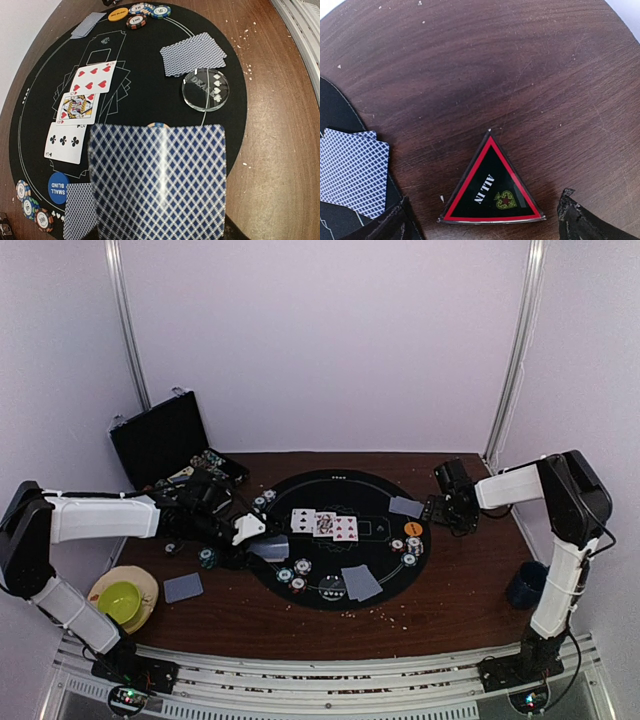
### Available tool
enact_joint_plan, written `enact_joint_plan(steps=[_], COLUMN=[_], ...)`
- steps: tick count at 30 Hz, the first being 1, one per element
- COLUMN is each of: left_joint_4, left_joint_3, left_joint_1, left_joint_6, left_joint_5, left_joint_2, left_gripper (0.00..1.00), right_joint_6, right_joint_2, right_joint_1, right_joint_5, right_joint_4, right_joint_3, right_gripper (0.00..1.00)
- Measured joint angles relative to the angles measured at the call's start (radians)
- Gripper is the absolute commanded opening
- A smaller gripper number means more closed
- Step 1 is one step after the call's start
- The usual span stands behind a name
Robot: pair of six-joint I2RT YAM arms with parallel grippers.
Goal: Distribute texas hold em gaming equipment
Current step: Pick up the all-in button from the center of the board.
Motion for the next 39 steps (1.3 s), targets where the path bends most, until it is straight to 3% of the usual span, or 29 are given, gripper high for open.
enact_joint_plan(steps=[15, 24, 39], left_joint_4=[0.0, 0.0, 0.0], left_joint_3=[0.0, 0.0, 0.0], left_joint_1=[0.0, 0.0, 0.0], left_joint_6=[0.0, 0.0, 0.0], left_joint_5=[0.0, 0.0, 0.0], left_joint_2=[0.004, 0.004, 0.004], left_gripper=[0.53, 0.53, 0.53], right_joint_6=[-0.015, -0.018, -0.018], right_joint_2=[0.051, 0.06, 0.058], right_joint_1=[0.0, 0.0, 0.015], right_joint_5=[0.003, 0.024, 0.034], right_joint_4=[-0.024, -0.022, -0.027], right_joint_3=[0.051, 0.055, 0.053], right_gripper=[1.0, 0.9, 0.94])
